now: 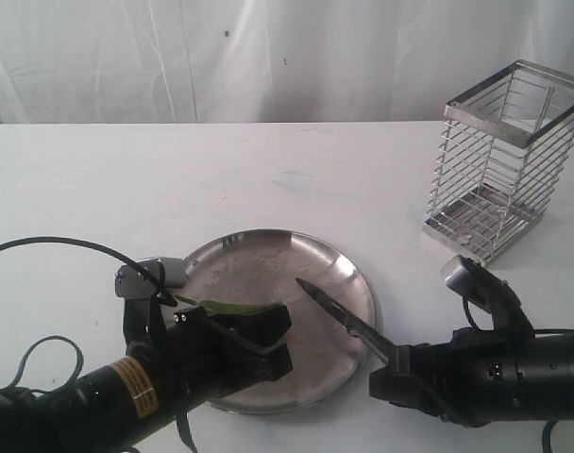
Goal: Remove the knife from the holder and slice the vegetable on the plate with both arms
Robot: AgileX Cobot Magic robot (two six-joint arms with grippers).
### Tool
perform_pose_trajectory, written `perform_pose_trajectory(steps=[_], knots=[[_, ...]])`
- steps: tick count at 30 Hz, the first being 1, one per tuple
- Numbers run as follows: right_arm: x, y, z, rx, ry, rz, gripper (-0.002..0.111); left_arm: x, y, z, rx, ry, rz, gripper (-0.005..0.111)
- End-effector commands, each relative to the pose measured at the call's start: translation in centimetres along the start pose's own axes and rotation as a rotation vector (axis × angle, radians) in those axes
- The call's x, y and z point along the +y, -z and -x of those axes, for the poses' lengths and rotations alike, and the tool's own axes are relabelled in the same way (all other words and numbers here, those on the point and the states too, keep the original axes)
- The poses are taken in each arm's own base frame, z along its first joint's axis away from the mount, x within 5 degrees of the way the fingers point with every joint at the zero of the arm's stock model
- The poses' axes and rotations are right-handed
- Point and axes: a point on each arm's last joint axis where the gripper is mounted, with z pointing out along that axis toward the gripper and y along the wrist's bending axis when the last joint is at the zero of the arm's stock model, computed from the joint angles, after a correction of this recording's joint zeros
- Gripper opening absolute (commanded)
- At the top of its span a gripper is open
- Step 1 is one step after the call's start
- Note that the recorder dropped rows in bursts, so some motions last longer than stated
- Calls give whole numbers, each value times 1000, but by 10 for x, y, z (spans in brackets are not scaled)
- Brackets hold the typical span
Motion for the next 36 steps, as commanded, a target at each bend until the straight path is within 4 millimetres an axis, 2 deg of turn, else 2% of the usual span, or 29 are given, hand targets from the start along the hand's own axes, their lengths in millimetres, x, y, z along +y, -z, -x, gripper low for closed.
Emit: perform_pose_trajectory(steps=[1, 4, 14, 19, 22, 24, 25, 28, 30, 34, 35, 36], knots=[[0, -1, 1, 2, -2, 1, 36, -1, 3, 0, 2, -7, -9, 0], [0, -1, 1, 2, -6, 1, 41, -1, 3, 0, 2, -7, -9, 0], [3, 1, 2, -7, 52, 14, 41, -2, 3, -1, 7, -62, -17, 0], [22, 12, 3, -2, 215, 118, 41, 0, 3, -3, 26, -90, -1, 0], [42, 24, 9, 71, 210, 195, 40, 4, 3, 1, -10, -51, 51, 0], [65, 37, 22, 170, 283, 185, 33, 24, 5, 10, -5, 70, 169, 0], [77, 42, 29, 197, 321, 152, 28, 33, 6, 13, 35, 107, 230, 0], [118, 52, 45, 209, 470, 14, 22, 66, 12, 34, 253, -21, 394, 0], [136, 51, 55, 214, 561, -194, 21, 76, 17, 49, 314, -105, 429, 0], [150, 36, 50, 420, 708, -821, 16, 78, 28, 72, 239, -97, 455, 0], [158, 27, 48, 414, 761, -854, 16, 77, 31, 77, 219, -105, 452, 0], [174, 9, 39, 412, 844, -865, 16, 76, 38, 89, 180, -151, 457, 0]])
